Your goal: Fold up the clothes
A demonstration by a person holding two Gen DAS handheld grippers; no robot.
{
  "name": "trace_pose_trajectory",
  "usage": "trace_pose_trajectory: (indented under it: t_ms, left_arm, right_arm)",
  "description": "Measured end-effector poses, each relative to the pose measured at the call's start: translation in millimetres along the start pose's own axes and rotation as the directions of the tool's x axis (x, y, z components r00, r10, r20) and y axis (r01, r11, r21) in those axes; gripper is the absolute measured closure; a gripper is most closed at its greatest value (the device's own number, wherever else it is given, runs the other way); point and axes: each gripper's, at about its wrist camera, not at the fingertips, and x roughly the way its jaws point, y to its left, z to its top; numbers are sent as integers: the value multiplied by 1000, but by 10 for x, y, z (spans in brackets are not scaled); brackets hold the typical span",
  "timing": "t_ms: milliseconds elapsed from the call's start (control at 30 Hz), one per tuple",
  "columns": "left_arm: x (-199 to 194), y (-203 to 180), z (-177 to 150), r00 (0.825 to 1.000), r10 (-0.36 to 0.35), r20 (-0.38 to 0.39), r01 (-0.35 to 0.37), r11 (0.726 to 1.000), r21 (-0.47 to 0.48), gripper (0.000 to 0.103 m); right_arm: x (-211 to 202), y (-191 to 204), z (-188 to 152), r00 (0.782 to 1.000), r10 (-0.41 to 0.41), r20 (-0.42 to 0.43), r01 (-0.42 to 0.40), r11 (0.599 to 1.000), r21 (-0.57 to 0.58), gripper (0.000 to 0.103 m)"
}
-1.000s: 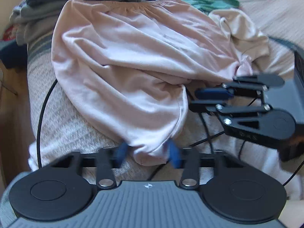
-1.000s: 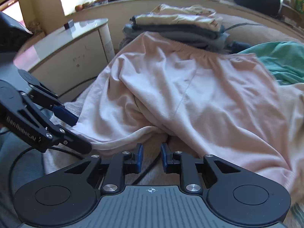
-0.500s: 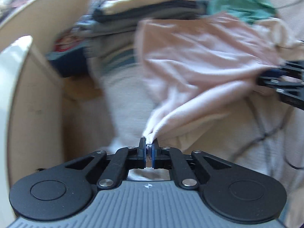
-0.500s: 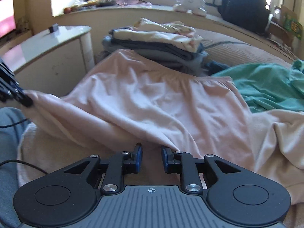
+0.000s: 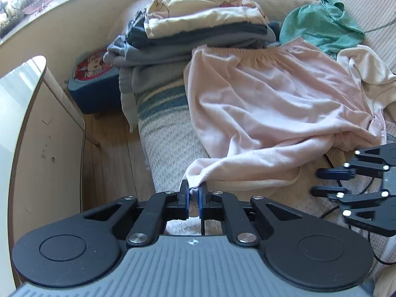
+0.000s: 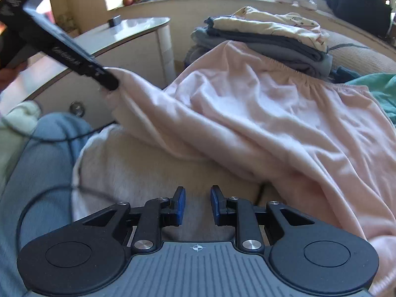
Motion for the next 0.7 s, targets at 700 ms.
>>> trace_pose_trajectory:
  t_ms: [700]
  left_arm:
    - [97, 113, 196, 997, 36, 62, -33, 999, -39, 95]
  right_arm:
    - [196, -40, 181, 964, -264, 23, 259, 921, -290, 77]
